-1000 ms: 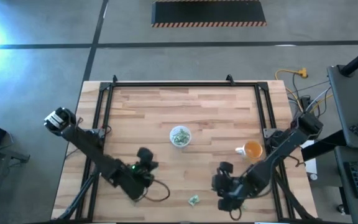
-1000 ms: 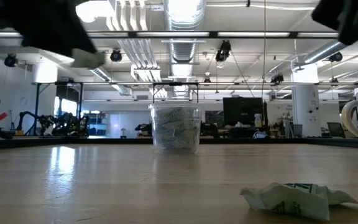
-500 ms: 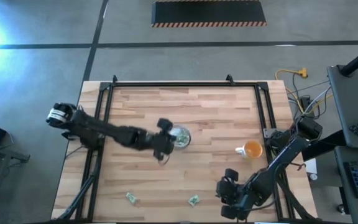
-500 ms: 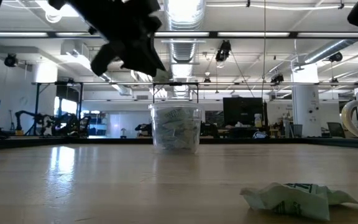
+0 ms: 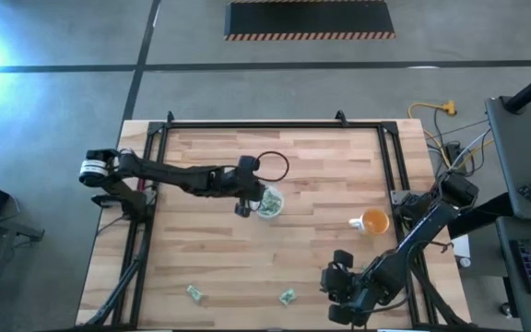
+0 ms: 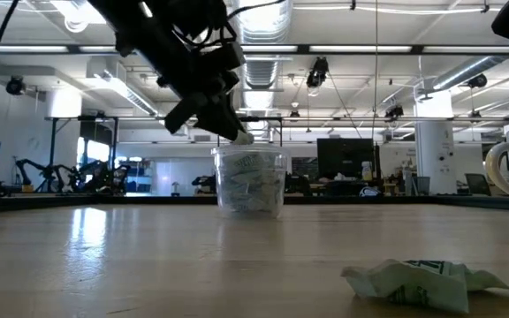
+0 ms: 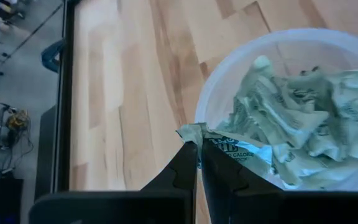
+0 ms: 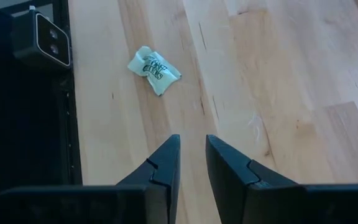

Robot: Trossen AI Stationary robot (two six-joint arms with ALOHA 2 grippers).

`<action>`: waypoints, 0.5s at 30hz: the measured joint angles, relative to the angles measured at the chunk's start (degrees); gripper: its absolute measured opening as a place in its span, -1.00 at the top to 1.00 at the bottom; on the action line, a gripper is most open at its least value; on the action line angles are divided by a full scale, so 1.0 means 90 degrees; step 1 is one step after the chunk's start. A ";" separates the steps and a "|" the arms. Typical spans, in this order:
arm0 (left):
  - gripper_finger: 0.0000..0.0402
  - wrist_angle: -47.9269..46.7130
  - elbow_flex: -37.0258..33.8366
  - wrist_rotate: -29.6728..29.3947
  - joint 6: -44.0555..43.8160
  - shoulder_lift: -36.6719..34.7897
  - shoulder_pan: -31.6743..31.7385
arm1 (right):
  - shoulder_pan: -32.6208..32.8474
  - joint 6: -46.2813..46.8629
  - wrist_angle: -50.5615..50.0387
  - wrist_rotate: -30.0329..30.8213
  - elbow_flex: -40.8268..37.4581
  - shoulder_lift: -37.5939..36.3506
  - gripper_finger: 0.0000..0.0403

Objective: Pick and place Stevia / Truvia into bins
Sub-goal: Put the light green stevia packet into the transparent container

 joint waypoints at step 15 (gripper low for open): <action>0.30 -0.0092 -0.0012 -0.0027 -0.0104 0.0061 0.0085 | 0.0001 0.0024 0.0006 -0.0022 -0.0006 0.0005 0.66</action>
